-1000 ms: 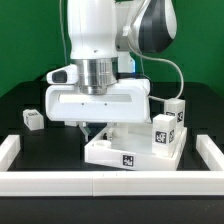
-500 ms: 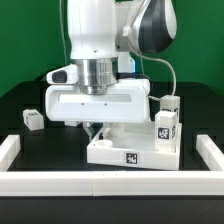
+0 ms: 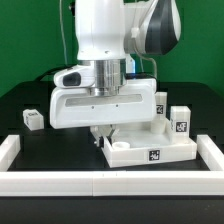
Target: Assemble square table
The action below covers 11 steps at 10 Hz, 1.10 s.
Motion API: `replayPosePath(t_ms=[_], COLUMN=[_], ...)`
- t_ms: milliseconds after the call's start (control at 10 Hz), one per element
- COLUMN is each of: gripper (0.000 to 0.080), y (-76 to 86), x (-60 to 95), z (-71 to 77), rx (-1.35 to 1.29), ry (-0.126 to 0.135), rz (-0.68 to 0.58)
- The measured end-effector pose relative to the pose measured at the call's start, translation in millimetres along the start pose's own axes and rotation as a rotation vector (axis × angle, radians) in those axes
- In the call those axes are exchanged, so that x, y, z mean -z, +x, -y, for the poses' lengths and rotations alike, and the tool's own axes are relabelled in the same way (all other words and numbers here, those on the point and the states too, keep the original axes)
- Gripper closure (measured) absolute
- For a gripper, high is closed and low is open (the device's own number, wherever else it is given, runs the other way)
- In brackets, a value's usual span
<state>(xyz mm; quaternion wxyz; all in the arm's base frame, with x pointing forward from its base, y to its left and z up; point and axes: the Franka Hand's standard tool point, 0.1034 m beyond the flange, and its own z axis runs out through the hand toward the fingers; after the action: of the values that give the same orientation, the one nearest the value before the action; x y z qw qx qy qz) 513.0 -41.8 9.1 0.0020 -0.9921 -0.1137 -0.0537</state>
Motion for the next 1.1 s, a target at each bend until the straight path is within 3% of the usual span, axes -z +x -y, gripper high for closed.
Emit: replayPosePath(t_ms=[200,300,400,500,600,900,1100], gripper=[0.0742,0.0742,0.0741,0.0741,0.0741,0.0738,0.0725], y=[4.5,23.7,56.1,78.5,90.6,92.8,112.9], x=[0.3,0.6,2.6,4.6,2.6,3.4,0.0], z=[0.0,4.8,8.3,10.1,12.3,10.4,31.0], rx=[0.146,0.280,0.422,0.581,0.682,0.856,1.141], ry=[-0.005,-0.012,-0.044,-0.061,-0.057,-0.073,-0.137], rz=[-0.002,-0.015,-0.032,-0.037,-0.035,-0.039,-0.110])
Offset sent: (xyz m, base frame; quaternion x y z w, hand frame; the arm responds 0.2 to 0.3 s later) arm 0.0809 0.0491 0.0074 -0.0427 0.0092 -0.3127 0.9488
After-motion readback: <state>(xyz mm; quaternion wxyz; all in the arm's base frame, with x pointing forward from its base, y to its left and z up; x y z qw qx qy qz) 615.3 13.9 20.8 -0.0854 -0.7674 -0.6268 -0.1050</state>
